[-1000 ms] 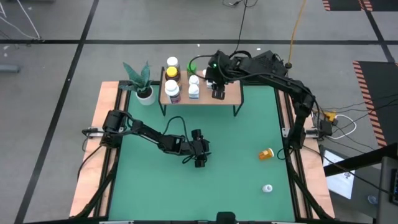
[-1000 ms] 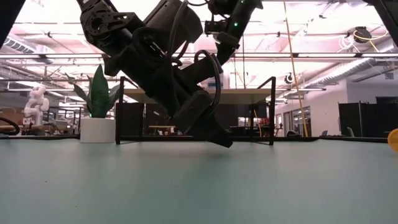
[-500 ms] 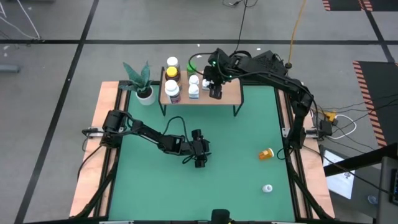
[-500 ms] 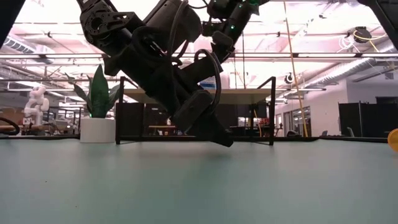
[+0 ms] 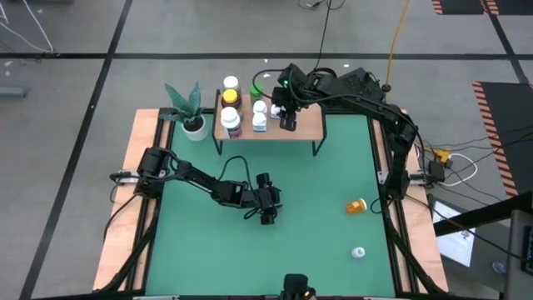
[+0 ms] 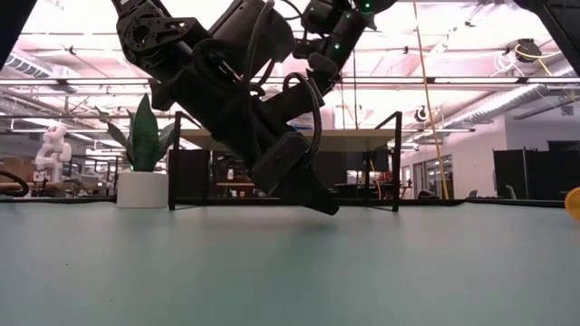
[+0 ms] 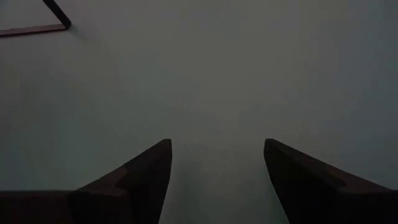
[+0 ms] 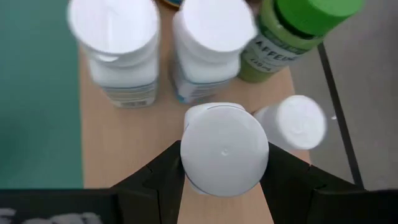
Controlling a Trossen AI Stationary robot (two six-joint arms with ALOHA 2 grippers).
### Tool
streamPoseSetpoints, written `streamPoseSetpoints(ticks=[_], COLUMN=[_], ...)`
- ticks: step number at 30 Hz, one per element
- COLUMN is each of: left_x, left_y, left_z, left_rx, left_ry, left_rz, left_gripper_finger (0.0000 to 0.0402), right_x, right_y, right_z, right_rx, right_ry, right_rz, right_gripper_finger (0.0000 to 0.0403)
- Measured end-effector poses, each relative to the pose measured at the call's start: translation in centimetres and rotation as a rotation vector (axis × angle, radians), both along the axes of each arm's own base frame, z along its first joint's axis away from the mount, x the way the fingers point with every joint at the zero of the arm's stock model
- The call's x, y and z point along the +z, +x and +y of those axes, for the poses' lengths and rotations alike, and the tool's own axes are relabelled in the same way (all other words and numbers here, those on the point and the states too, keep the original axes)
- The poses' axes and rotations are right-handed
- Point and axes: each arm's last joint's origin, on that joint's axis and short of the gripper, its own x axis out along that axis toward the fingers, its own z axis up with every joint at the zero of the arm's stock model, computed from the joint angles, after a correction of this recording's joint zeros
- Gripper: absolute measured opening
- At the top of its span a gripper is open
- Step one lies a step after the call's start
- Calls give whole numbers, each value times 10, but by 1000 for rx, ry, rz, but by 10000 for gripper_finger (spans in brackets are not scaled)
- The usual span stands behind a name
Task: Pick and place medicine bottles onto shelf by color
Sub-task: Put the blue white pill bottle on the shelf
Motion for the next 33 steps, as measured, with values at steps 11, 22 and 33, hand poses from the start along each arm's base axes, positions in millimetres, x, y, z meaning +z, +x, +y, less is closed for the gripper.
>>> streamPoseSetpoints(ticks=[11, 22, 33], left_x=[0, 0, 0], left_y=[0, 0, 0], left_z=[0, 0, 0], left_rx=[0, -1, -1], left_ry=[0, 1, 1], left_rz=[1, 3, 5], left_gripper_finger=[257, 258, 257], right_x=[1, 1, 2], right_y=[-5, -4, -3], right_z=[-9, -11, -11], right_rx=[54, 25, 33], right_ry=[76, 2, -17], right_rz=[-53, -30, -43], right_gripper_finger=[180, 209, 210])
